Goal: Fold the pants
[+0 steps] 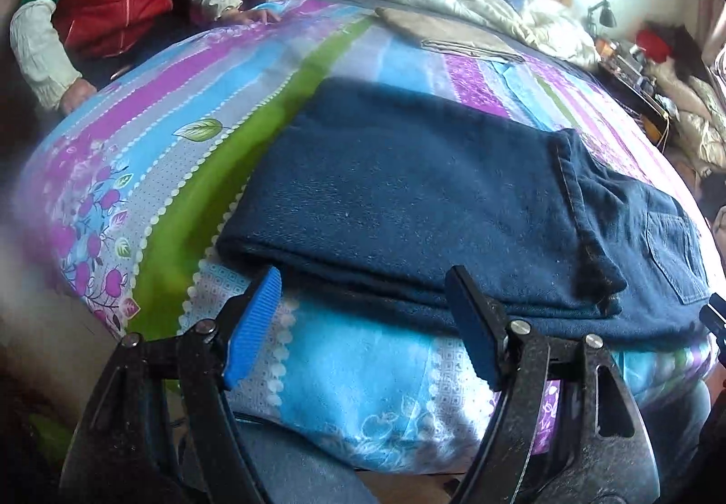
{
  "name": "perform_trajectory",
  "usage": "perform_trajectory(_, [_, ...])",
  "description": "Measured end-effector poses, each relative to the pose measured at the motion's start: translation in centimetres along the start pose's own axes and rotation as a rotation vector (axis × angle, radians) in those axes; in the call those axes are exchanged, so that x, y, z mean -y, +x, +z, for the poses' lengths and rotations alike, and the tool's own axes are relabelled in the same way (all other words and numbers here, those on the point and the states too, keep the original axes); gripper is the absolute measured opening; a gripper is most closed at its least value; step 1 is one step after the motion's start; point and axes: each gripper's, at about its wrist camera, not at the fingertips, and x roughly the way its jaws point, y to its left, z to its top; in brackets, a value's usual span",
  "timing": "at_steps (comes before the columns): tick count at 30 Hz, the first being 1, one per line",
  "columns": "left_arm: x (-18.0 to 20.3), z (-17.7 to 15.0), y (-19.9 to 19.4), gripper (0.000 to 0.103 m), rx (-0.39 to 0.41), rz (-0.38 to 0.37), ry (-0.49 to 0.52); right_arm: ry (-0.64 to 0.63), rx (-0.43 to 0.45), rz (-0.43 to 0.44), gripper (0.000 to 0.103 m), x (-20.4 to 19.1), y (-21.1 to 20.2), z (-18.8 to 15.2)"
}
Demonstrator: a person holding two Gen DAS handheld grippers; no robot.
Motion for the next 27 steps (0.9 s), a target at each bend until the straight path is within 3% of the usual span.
perform_trajectory(11, [-3.7,-0.5,0.0,0.076,-0.018,-0.015,-0.165,-0.014,0.008,0.009,0.062,-0.8,-0.1,0.6])
perform_trajectory(27, [-5.2,-0.6,0.4,0.077,-0.040,-0.030,-0.210,-0.014,0.006,0.014,0.062,-0.7,0.5,1.1])
